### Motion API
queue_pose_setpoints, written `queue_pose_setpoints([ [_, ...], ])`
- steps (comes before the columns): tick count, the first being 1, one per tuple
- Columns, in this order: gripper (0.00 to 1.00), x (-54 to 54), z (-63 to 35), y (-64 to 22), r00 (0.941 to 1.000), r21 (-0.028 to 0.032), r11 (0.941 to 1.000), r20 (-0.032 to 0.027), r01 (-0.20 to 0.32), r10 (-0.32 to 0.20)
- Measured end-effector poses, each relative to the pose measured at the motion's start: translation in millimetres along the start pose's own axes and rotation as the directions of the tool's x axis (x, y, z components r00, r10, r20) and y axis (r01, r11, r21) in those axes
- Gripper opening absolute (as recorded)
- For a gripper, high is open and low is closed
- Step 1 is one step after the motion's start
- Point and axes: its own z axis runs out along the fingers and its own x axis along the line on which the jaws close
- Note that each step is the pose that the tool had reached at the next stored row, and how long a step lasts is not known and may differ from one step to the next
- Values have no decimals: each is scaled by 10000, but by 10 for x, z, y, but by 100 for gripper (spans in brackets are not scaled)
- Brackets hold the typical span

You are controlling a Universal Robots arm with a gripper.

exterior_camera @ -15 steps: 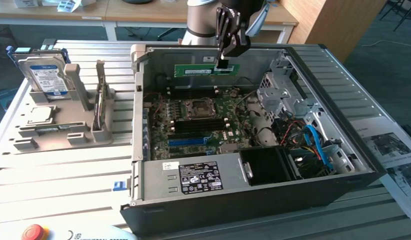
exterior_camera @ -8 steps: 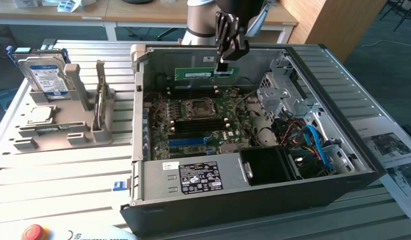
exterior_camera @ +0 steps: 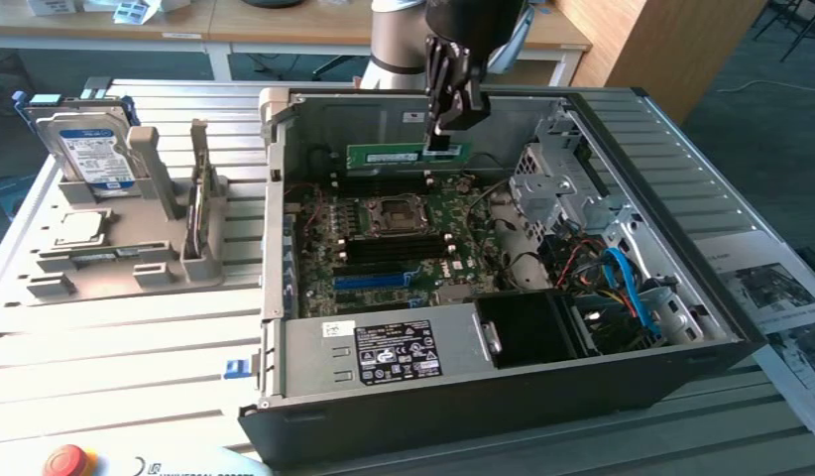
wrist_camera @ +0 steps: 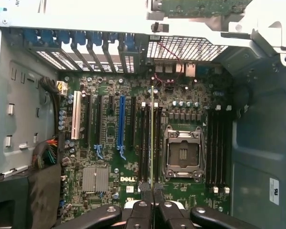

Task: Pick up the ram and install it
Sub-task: 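Insert the ram into the slot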

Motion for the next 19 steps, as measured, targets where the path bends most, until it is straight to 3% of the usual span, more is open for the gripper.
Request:
queue_pose_setpoints([
  [10,12,3,150,7,10000,67,10000,-5,1,-1],
  [19,12,7,310,17,10000,86,10000,-13,1,-1],
])
